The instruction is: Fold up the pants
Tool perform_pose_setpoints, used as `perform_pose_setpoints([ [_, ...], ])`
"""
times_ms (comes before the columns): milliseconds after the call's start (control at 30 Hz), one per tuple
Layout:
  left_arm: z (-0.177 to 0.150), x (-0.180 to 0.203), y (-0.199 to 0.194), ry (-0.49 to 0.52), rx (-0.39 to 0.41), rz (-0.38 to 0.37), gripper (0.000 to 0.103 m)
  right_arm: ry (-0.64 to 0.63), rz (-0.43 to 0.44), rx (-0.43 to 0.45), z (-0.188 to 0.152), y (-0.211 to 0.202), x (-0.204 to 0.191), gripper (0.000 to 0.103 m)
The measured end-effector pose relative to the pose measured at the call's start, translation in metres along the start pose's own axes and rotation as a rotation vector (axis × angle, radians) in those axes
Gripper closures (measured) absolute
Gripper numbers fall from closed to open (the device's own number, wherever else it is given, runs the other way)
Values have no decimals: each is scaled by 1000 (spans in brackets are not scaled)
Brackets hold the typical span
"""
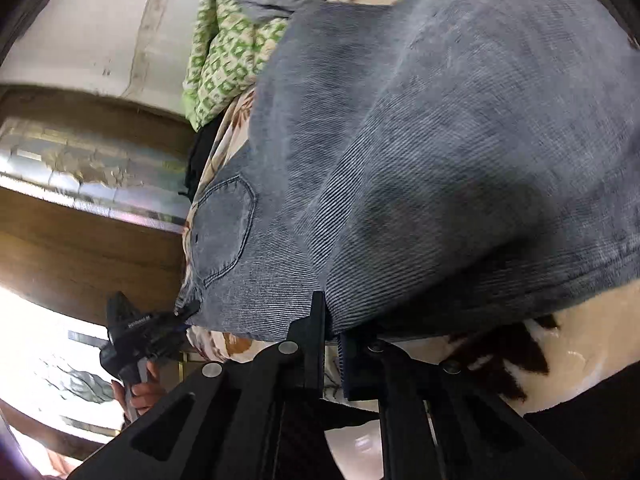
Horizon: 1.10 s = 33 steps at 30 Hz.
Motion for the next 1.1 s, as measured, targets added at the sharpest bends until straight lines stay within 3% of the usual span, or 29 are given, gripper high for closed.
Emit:
perform_pose_setpoints([
  [100,2,12,-15,63,43,15,90,-13,7,87,18,-29,-3,79],
  [167,2,22,-17,78,49,-15,73,15,5,168,34,-56,7,56],
  [200,0,23,-15,76,48,-23,60,51,-1,226,44,-74,20,55],
  [233,-1,25,-12,75,44,-28,54,89,-11,275,53,-90,33,55],
  [367,-6,27,3,61,-11,-42,51,250,-36,445,78,-144,89,55],
  [500,-7,27,17,21,-52,-50,50,285,-24,503,103,-158,108,55],
  [567,-3,28,18,8,-52,-54,51,270,-18,509,117,-153,109,57],
  [600,0,29,17,5,-47,-52,61,260,-18,509,123,-148,105,60],
  [633,4,31,16,5,-40,-42,81,241,-30,509,132,-145,102,77],
  [667,8,33,13,8,-36,-39,88,230,-36,508,141,-142,100,94],
  [733,11,39,5,12,-22,-40,89,192,-6,523,148,-157,87,95],
  [867,5,50,-6,74,-18,-30,89,77,28,583,128,-214,69,95],
  [1000,-13,29,21,43,-104,40,89,140,-71,585,103,-229,120,97],
  [1100,-17,19,29,-6,-137,9,89,306,-124,582,95,-226,181,97],
])
Point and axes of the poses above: each gripper's, at about its wrist camera, not at the fingertips, and y roughly the way its jaws point, x to its right, z to its top, the point moved 8 cm from there along y, roughly the way its jaws point, and after that the axes turned 13 degrees about y, right-handed, at the moved point
